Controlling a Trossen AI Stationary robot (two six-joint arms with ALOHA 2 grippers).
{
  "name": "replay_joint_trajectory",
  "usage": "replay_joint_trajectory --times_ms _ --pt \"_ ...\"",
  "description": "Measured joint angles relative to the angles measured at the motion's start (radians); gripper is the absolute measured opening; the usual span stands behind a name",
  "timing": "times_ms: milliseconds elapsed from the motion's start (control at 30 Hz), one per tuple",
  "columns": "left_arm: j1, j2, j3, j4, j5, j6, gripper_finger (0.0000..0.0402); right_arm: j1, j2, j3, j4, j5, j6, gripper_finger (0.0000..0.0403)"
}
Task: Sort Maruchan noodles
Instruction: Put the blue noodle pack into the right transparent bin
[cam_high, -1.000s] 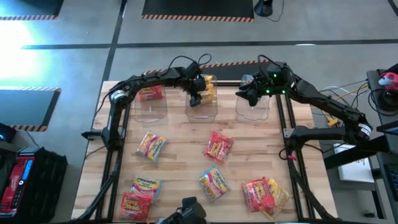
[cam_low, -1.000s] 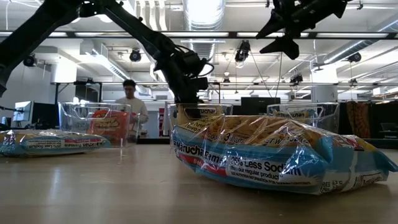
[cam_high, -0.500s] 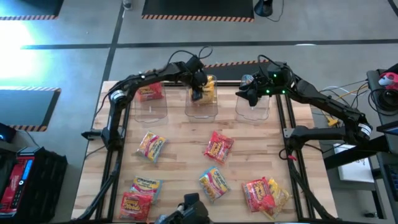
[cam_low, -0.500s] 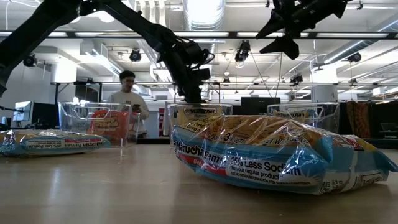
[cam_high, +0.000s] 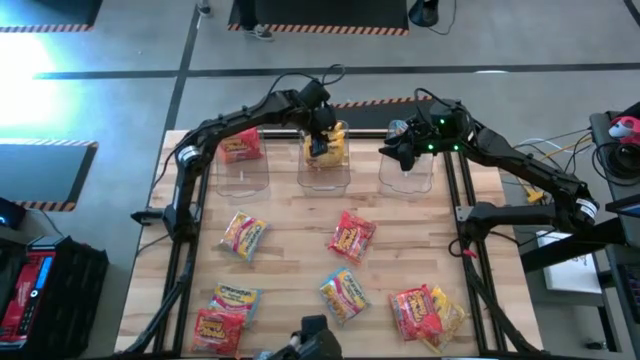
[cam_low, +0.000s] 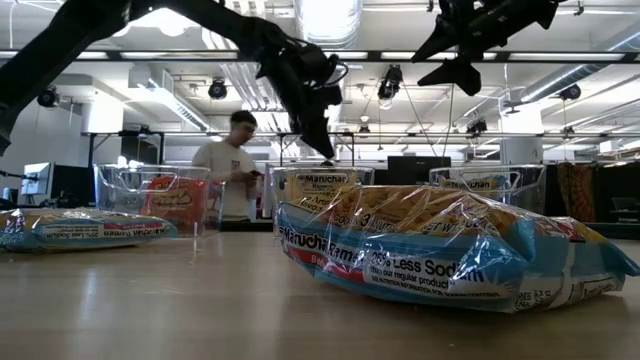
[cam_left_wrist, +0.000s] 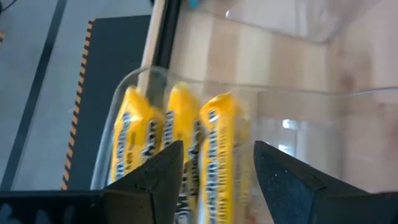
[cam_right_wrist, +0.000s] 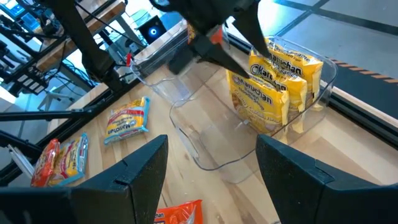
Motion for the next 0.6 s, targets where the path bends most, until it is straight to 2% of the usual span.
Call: replay_joint_trajectory --times_ms 167,333,433,600 --pt "-0.066 -0.017 0.044 -0.062 0.008 -0.036 0.0178 0.0 0.0 0.0 0.0 0.0 0.0 0.0233" --pt "-0.138 -0.09 -0.008 -0.039 0.006 -0.092 0.0178 0.0 0.0 0.0 0.0 0.0 0.0 0.0233" --pt "-0.185 -0.16 -0.114 0.003 -0.029 -0.161 0.0178 0.0 0.0 0.0 0.0 0.0 0.0 0.0233" --pt "-0.298 -0.33 -0.381 0.154 -0.125 -0.311 0.0178 0.0 0.0 0.0 0.0 0.0 0.0 0.0233"
